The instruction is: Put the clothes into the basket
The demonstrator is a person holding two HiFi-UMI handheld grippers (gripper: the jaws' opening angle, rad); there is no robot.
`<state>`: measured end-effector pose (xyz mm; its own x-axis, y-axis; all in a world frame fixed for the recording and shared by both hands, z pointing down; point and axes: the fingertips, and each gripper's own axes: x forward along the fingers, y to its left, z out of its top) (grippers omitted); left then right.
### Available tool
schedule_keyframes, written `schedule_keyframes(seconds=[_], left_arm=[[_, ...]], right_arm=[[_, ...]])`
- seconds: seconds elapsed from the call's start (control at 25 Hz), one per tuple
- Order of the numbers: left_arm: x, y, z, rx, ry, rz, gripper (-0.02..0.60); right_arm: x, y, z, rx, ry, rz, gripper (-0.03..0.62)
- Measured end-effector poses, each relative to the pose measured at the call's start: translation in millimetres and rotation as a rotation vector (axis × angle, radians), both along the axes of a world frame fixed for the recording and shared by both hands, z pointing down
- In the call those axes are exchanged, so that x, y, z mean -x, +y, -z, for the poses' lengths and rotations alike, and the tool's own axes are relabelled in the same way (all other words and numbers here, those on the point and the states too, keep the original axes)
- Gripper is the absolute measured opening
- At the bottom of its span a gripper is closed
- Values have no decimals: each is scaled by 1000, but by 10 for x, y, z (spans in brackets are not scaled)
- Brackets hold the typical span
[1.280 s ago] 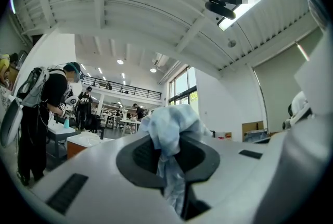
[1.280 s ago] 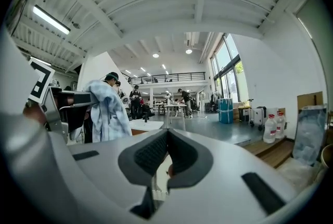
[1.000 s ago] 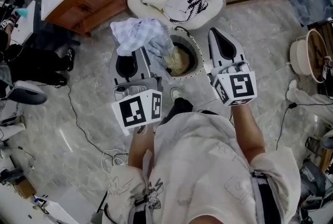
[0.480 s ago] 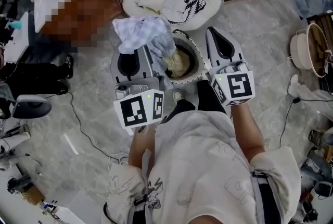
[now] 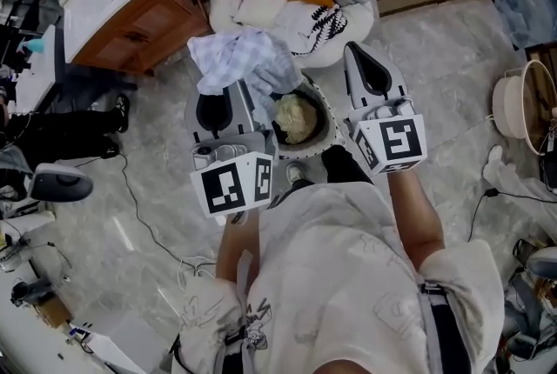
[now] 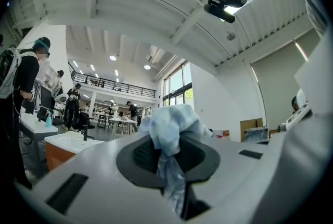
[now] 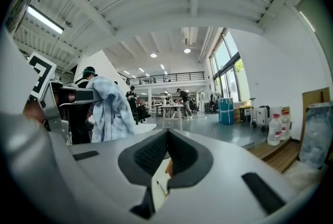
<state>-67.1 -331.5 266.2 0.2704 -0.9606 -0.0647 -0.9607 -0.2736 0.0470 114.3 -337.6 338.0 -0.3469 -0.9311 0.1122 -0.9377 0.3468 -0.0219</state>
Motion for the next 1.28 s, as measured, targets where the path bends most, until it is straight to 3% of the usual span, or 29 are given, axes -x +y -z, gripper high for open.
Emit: schedule_keyframes(seconds=[0.44, 1.0, 1.28], left_arm=[[19, -156, -297, 66, -7, 97, 52], [338, 230, -1669, 323, -56, 155, 52], [523, 341, -2624, 515, -69, 175, 52]], right_arm=[[-70, -382, -167, 34, -10, 73, -12], [356, -346, -597, 93, 19, 171, -12], [607, -252, -844, 80, 44, 227, -12]])
